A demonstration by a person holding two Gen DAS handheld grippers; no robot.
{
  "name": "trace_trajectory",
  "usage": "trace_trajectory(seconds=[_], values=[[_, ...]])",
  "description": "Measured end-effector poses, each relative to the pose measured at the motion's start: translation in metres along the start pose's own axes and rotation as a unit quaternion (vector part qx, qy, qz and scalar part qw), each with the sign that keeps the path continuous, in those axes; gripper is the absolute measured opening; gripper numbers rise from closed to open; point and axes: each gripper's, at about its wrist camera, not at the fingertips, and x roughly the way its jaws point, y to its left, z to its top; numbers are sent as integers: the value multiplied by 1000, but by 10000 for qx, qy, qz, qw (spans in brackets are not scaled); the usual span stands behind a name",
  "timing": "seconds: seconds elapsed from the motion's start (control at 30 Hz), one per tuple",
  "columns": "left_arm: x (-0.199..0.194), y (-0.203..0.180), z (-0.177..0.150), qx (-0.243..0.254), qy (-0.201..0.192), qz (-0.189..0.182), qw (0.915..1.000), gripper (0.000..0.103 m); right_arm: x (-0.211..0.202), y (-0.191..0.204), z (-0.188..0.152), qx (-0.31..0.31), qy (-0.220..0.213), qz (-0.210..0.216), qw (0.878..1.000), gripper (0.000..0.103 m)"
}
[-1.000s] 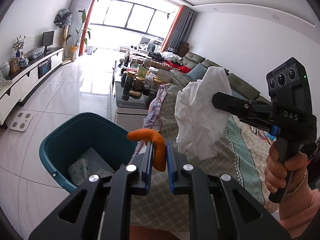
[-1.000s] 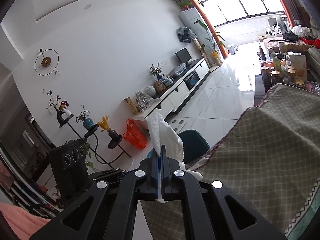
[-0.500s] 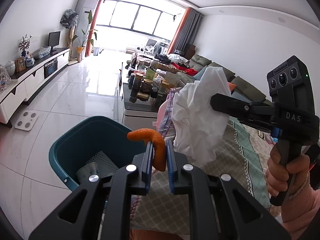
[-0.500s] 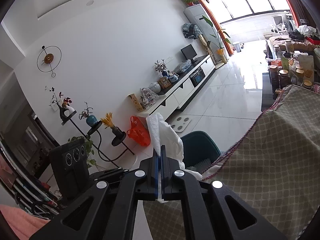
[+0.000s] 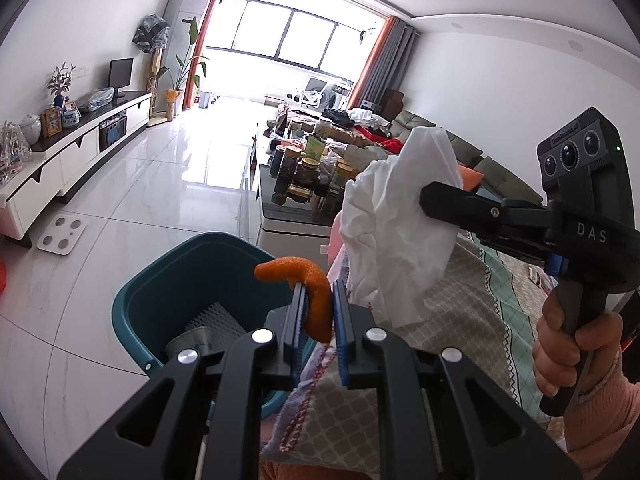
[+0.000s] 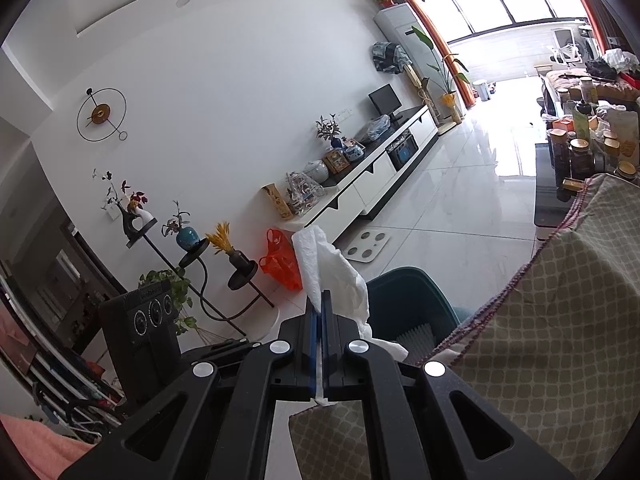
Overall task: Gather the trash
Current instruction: 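Carry the orange peel and white tissue over the teal bin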
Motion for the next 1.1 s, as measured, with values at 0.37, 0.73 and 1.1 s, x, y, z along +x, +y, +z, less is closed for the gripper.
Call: trace_trajectory(seconds=[0.37, 0.73, 1.1], values=[[5, 5, -3, -57, 6, 149, 9999, 14, 13, 0, 0, -2, 76, -24, 10000, 2], [16, 9, -5, -96, 85, 308, 9994, 14, 29, -5, 1, 108, 192, -30, 9998, 2], [22, 10, -4, -176, 147, 409, 9989, 14, 46, -10, -1, 235, 338, -37, 9991, 2]])
